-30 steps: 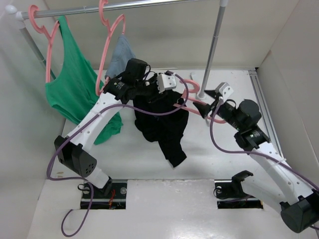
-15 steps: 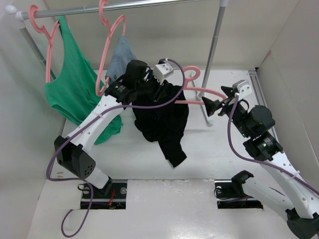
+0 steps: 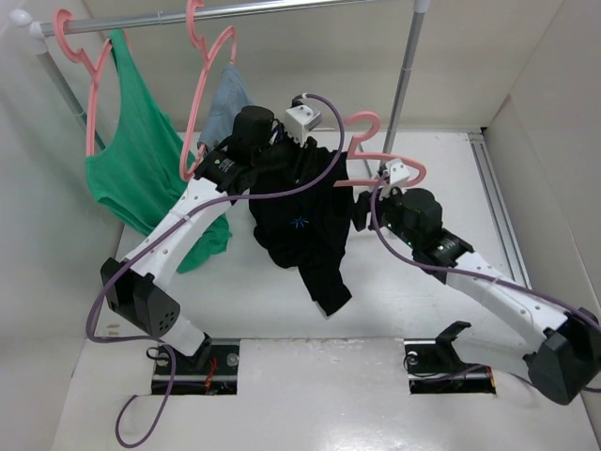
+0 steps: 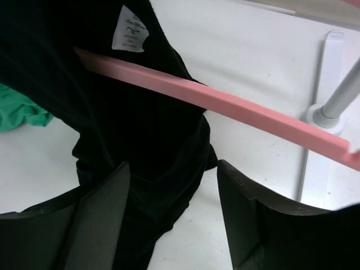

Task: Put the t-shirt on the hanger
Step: Place tshirt on hanger

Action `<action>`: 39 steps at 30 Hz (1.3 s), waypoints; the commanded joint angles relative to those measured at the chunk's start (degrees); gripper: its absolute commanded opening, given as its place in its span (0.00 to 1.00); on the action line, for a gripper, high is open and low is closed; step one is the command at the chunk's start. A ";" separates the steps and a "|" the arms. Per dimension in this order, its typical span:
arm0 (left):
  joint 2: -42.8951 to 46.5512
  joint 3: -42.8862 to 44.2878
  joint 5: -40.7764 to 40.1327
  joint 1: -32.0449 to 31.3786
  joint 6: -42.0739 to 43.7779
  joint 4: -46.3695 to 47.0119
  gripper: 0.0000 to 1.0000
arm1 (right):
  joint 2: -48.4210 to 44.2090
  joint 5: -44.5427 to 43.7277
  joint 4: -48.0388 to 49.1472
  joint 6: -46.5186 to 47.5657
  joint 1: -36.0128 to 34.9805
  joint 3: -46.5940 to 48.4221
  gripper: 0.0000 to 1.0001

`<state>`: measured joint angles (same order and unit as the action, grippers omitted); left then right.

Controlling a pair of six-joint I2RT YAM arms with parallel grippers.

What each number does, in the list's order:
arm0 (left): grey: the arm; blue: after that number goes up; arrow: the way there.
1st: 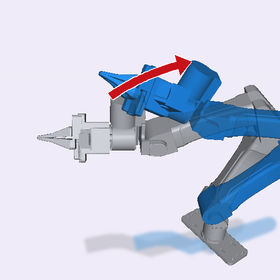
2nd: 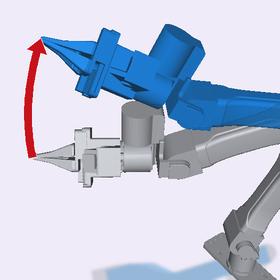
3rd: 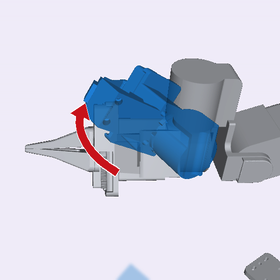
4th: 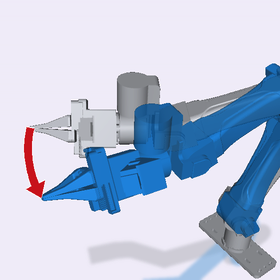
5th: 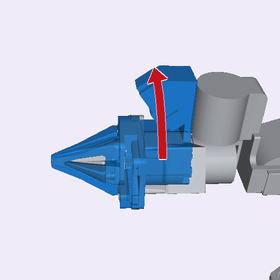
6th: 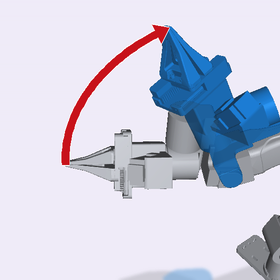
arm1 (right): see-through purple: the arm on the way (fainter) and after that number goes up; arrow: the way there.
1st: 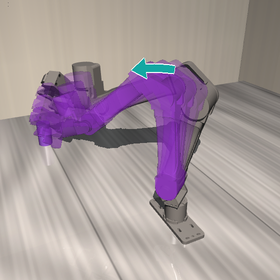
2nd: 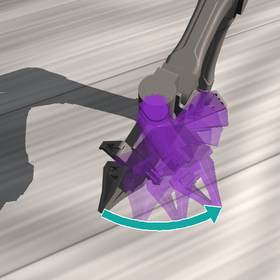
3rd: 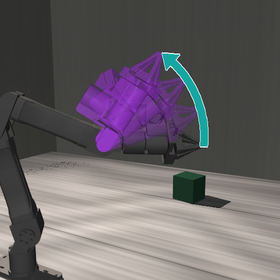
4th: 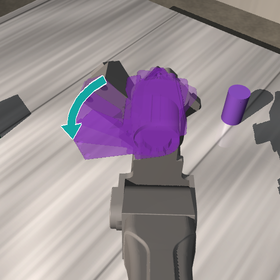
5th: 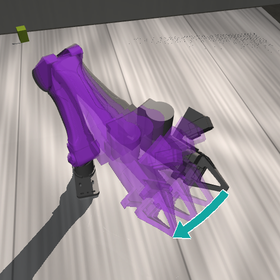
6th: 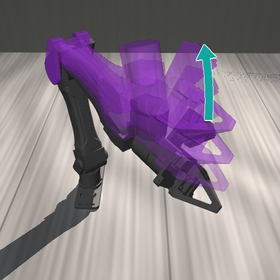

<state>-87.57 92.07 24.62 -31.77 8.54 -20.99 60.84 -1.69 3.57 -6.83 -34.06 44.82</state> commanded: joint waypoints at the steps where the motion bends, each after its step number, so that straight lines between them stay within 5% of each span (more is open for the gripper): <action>1: 2.23 3.03 1.66 0.13 -2.29 5.00 0.00 | 2.43 0.90 9.69 -5.82 0.49 0.97 0.70; 18: 1.71 1.97 3.50 0.13 -4.23 8.07 0.00 | 16.94 -1.65 13.21 -12.77 1.02 1.76 0.65; 20: 1.70 1.97 3.50 0.13 -4.84 8.07 0.00 | 18.44 -1.65 13.21 -12.77 1.02 2.99 0.57; 24: 1.70 1.97 2.89 0.13 -3.71 7.46 0.00 | 16.87 -2.34 13.21 -13.29 2.86 0.90 0.00; 30: 3.55 -1.45 0.78 3.11 1.73 6.32 0.00 | 2.83 -6.83 9.54 -16.37 12.77 -11.13 0.00; 39: 8.56 -12.44 -4.05 3.12 18.88 5.09 0.00 | -8.89 -0.96 0.91 -12.86 31.59 -14.32 0.00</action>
<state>-83.88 80.05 26.11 -30.35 19.57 -17.80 53.74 -0.47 8.88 -22.70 -6.76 31.03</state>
